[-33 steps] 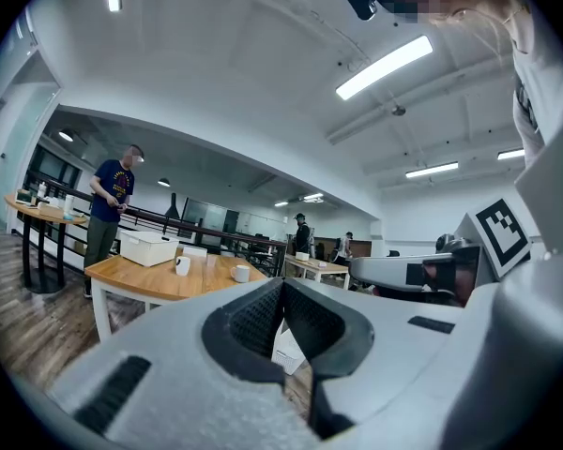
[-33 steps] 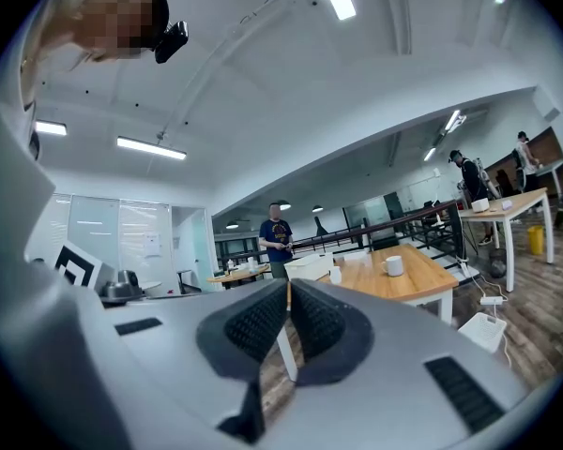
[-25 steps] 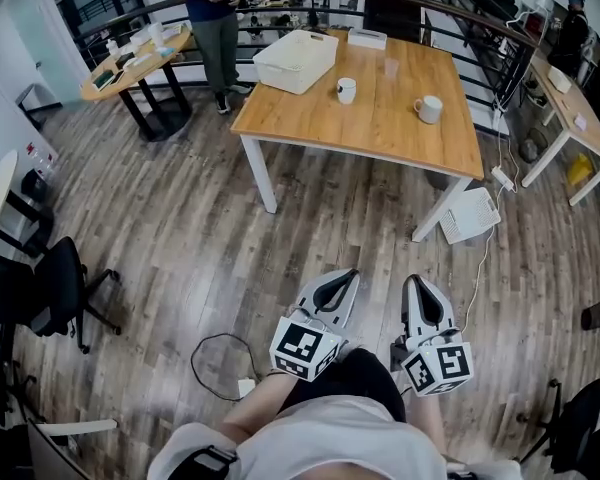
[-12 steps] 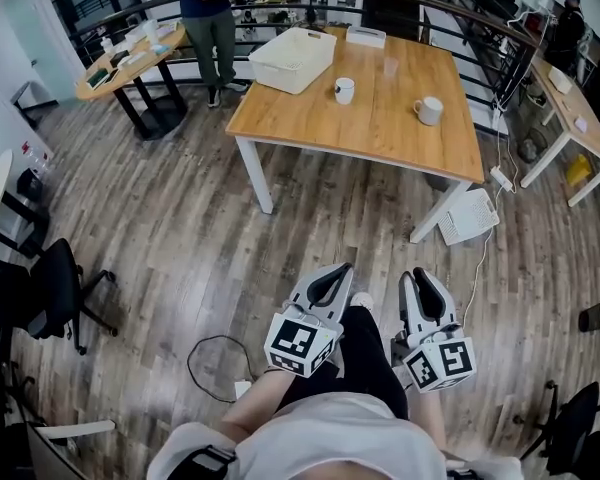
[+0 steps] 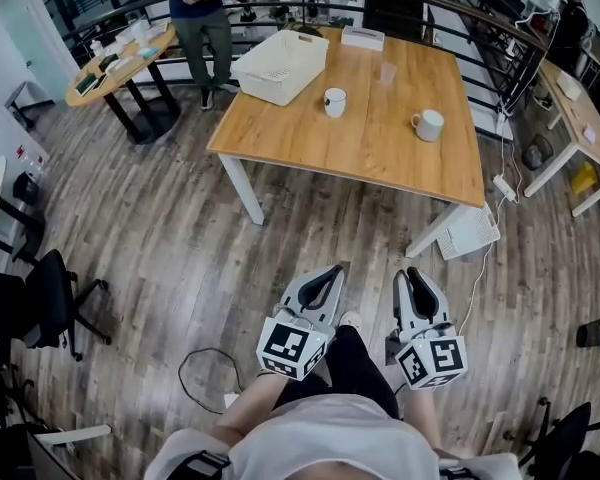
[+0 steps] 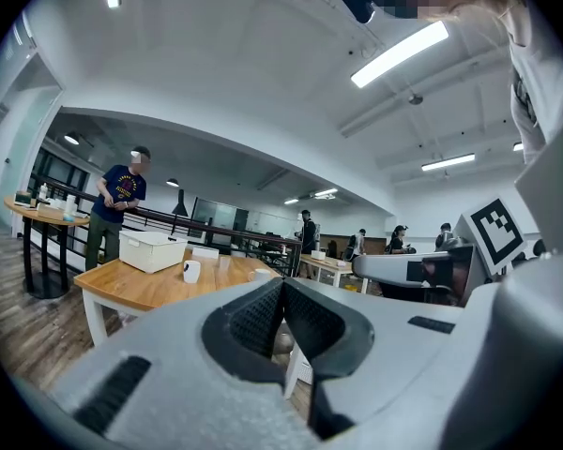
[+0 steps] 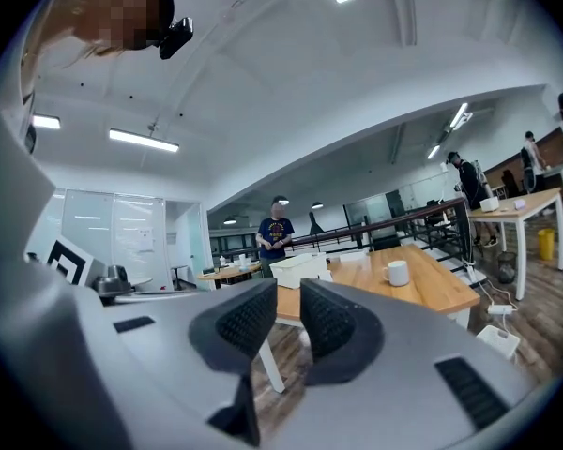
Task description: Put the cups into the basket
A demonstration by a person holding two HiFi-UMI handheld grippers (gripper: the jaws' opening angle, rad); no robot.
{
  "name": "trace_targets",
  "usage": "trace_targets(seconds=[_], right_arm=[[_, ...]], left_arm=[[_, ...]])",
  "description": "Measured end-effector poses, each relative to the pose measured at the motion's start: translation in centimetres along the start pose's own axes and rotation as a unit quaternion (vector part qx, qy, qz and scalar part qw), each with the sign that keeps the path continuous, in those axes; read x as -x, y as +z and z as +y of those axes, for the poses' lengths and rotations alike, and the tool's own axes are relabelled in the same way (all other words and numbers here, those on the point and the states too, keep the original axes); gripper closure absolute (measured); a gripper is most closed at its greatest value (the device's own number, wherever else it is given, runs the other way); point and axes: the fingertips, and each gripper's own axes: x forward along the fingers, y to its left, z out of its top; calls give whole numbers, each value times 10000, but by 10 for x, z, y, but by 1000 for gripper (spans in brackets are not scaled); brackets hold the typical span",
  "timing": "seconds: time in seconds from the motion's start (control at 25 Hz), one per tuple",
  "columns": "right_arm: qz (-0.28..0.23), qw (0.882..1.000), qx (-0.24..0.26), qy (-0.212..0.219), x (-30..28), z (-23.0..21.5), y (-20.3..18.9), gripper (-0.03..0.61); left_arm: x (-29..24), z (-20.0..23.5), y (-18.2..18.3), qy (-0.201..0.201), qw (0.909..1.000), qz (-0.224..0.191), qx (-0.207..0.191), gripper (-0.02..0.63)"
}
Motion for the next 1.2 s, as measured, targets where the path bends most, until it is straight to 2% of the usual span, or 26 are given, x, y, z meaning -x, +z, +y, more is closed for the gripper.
trace_targets(seconds=[0.32,0.48,0.68,0.88,1.2], right_arm=[[175,9997,-37,143,-84,-70,12,506],[199,9998,-30,84,-119,-109,19,552],[172,9996,35,224,-153,-142,28,565],[175,9994,3,297,-169,-162,31,566],[217,9984,-26,524,-170,-161,30,566]], left_arm=[[-95,37,6,241,9996,113,86,607],[-142,51,10,347,9993,114,96,607],[-183,69,11,555,9984,69,105,607],[-205,74,11,651,9978,66,64,607],[-209,70,14,682,9976,90,-62,607]])
